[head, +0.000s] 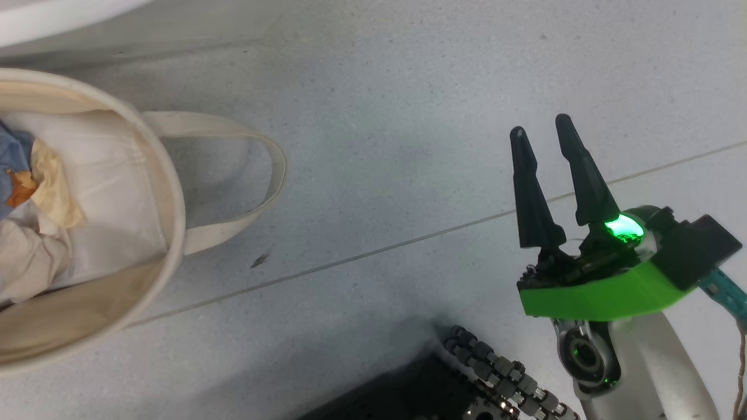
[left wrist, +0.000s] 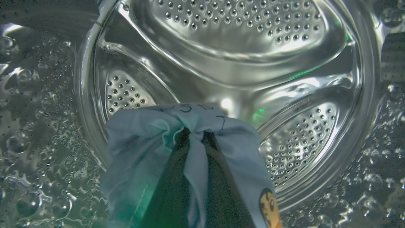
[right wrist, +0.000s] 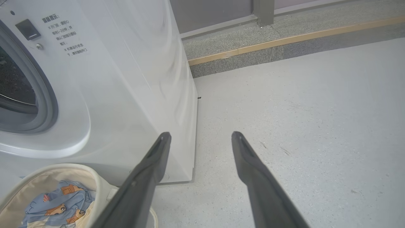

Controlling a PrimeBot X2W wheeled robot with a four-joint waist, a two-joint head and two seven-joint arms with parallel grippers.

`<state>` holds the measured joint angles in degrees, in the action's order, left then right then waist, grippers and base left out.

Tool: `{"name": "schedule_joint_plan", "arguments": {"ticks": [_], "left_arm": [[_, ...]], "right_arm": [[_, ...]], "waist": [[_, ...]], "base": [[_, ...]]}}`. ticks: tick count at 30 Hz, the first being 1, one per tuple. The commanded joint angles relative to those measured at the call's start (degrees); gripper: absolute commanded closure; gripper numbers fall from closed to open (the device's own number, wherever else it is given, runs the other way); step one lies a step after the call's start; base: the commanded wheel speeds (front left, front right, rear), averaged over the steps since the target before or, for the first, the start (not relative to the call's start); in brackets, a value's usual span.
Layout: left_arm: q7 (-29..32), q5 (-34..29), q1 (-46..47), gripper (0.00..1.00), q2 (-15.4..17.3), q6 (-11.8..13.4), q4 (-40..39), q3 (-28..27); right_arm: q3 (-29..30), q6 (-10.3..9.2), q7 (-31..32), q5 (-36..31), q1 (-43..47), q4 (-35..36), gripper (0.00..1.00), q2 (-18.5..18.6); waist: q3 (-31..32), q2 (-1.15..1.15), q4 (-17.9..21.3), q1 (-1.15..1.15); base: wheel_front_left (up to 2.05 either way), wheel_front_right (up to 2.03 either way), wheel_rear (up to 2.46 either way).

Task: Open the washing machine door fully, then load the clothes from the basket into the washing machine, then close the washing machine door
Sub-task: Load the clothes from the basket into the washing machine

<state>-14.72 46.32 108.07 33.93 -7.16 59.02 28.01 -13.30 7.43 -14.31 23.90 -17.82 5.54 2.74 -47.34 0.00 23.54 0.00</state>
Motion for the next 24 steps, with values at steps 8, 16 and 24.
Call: {"name": "schedule_joint_plan", "arguments": {"ticks": [8,16,24], "left_arm": [[1.24,-4.29,-6.47,0.0,-0.51,-0.31,2.77,3.2],[3.03,-3.1,-11.74,0.0,-2.12,-0.32,5.7,8.78],[0.88,2.08,-23.05,0.0,-3.57,-0.32,2.09,10.16]], "right_arm": [[-0.6,0.06,-0.68,-0.37,0.5,0.7,0.0,0.14],[-0.28,0.06,-0.69,-2.55,0.2,-0.86,0.0,0.14],[-0.26,0.06,-0.69,-5.38,-0.54,-4.72,0.0,0.14]], "waist": [[1.55,0.0,-1.47,0.0],[6.94,0.0,-4.17,0.0],[15.47,0.0,-8.08,0.0]], "base": [[0.0,0.0,0.0],[0.0,0.0,0.0],[0.0,0.0,0.0]]}}
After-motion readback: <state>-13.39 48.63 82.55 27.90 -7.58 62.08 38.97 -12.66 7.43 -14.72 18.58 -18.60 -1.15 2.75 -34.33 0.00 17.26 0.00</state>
